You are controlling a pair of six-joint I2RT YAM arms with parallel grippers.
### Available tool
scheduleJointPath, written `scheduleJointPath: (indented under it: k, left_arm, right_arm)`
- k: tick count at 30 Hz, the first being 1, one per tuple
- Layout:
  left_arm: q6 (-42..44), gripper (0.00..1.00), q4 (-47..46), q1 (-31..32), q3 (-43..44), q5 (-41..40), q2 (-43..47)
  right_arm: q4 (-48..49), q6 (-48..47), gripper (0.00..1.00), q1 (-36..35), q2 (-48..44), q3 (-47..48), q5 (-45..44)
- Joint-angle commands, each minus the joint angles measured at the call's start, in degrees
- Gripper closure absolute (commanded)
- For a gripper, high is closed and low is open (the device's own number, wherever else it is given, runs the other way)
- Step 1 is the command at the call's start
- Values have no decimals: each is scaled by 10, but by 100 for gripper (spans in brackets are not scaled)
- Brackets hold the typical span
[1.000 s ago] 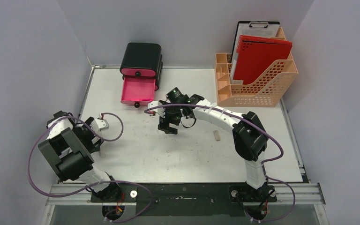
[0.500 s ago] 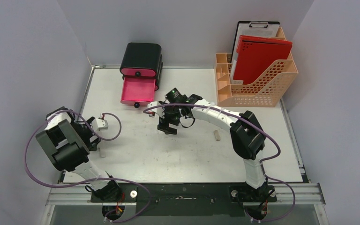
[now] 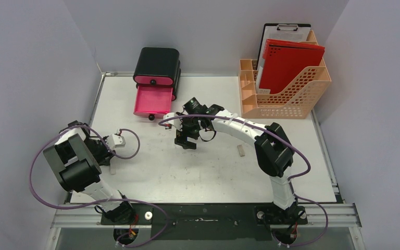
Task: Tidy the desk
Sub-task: Pick up the stationery from the center of the board.
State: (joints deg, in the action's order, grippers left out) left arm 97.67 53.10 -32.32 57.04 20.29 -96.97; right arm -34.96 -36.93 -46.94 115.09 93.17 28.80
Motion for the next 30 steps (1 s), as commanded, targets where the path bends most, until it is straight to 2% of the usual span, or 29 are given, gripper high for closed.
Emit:
scheduleJointPath:
  k: [1,5,8,12,13,17,24,27,30]
  left_arm:
    - [-10,71,-6,3,-13,-5,17]
    - [-7,77,6,4,-21,1,40]
    - [-8,86,28,4,-17,19,59]
    - [-26,91,67,3,5,67,82]
    - [-34,95,73,3,11,80,88]
    - [-98,99,77,4,41,146,107]
    - [-282,100,25,36,95,250,131]
    - [-388,100,-50,76,92,249,156]
    - [-507,100,-173,134,70,206,183]
  right_arm:
    - [4,-2,10,-4,-3,20,7]
    - [4,-3,10,-3,-6,20,7]
    - [3,-5,10,-3,-12,19,5]
    - [1,-8,10,-1,-24,19,1]
    - [1,-9,10,1,-28,17,0]
    - [5,-11,10,10,-47,8,-3]
    - [31,-10,10,29,-81,-41,-1]
    - [38,-10,10,38,-94,-57,2]
    - [47,-8,10,49,-109,-73,2]
